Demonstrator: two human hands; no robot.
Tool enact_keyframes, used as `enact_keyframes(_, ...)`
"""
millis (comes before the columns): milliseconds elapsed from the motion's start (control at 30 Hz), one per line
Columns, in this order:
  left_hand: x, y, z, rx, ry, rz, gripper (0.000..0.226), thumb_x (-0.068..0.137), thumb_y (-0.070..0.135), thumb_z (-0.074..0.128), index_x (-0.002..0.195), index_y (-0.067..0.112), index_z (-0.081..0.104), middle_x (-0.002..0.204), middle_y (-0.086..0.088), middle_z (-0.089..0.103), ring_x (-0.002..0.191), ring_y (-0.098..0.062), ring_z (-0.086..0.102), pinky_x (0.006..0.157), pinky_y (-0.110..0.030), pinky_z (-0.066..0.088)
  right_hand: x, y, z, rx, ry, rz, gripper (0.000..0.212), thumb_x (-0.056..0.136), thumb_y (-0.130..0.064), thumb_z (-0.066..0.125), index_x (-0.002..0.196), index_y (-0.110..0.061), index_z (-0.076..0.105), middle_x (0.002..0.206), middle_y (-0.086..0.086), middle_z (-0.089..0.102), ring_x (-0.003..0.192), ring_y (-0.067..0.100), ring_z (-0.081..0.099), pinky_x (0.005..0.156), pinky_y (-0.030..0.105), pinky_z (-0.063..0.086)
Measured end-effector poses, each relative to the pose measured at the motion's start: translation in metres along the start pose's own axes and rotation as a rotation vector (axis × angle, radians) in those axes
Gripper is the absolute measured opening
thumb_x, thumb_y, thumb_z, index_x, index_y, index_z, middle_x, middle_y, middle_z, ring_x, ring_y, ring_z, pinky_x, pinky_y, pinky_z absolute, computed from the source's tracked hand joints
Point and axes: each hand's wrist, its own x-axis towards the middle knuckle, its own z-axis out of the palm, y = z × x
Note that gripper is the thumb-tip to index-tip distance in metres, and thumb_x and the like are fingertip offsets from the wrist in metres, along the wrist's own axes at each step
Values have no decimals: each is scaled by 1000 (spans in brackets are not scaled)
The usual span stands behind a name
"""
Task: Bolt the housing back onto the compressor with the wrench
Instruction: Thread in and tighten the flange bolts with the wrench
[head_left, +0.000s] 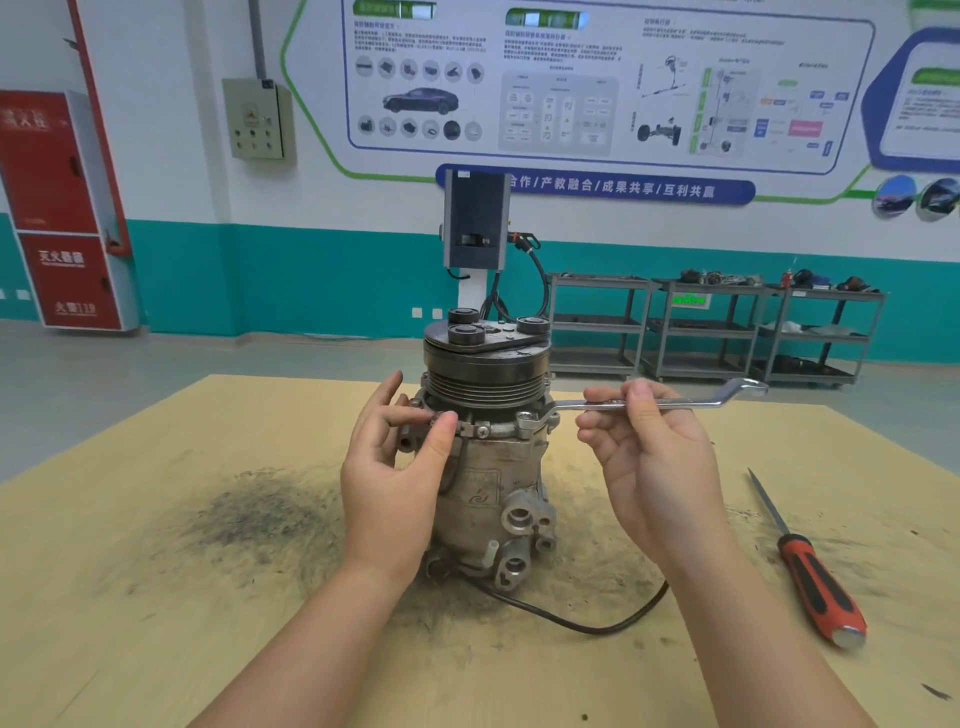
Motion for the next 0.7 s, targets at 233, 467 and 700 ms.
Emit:
enact_keyframes(233, 0, -5, 2, -34, 20, 25, 17, 85, 22, 72, 72, 33, 72, 135, 20, 58, 123, 3, 56, 99, -22, 47, -22, 20, 12, -159, 141, -366, 22, 98, -17, 47, 87, -31, 60, 80, 7, 70, 62, 21, 64, 61, 28, 53)
enact_keyframes(467, -1, -8, 2, -8, 18, 51, 12, 86, 30, 68, 81, 38, 76, 134, 24, 56, 129, -2, 53, 102, -27, 45, -37, 33, 18, -446, 61, -722, 16, 96, -19, 52, 95, -30, 64, 87, 2, 67, 75, 17, 66, 72, 25, 53)
enact_keyframes(700, -2, -9, 3, 6, 7, 5, 7, 88, 26, 70, 86, 31, 74, 136, 22, 57, 127, 0, 54, 108, -43, 46, -42, 40, 24, -658, -105, -824, 19, 101, -31, 47, 101, -18, 60, 96, -7, 61, 96, 12, 61, 86, 22, 46)
